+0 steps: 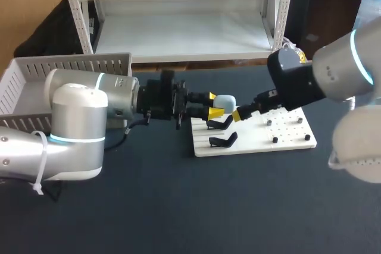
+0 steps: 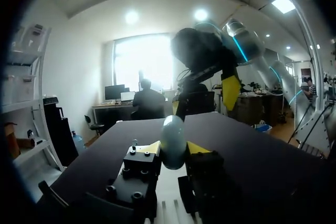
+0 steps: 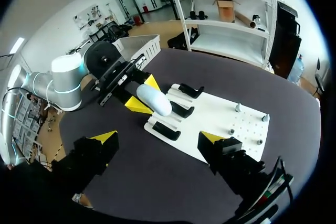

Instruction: Pick up each earbud case from the left stands, insert the matching earbuds, close the lid, and place the case in the box.

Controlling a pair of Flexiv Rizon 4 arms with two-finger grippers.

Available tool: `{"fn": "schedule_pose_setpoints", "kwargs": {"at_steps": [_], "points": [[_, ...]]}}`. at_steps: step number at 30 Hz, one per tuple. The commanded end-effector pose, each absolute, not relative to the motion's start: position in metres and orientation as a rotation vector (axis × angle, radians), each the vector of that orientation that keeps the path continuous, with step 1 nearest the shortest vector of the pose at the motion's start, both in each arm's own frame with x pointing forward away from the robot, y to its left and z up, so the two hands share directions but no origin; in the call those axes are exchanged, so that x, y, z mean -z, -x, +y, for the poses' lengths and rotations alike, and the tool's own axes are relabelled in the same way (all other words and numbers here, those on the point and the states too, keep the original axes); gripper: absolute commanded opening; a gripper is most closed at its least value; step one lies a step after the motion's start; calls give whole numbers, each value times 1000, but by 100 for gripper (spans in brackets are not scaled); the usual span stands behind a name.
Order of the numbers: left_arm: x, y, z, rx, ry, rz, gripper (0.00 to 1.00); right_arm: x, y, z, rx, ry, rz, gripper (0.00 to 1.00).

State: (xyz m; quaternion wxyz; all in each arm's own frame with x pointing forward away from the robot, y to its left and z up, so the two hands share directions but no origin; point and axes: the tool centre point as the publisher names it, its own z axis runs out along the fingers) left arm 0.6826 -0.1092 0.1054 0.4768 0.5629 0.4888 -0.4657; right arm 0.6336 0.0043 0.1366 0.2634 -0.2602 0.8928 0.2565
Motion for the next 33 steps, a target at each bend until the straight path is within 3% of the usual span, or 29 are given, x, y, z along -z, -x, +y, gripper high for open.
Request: {"fn": "schedule_pose_setpoints", "kwargs": {"at_steps": [1,33], "points": [[-104,-683,-109,1139,-1374,1190,0,-132,-644,14,-691,701,2421,100],[-104,-683,-109,1139,-1374,1190,0,-118,-676,18,-662,609,2441,100]]}}
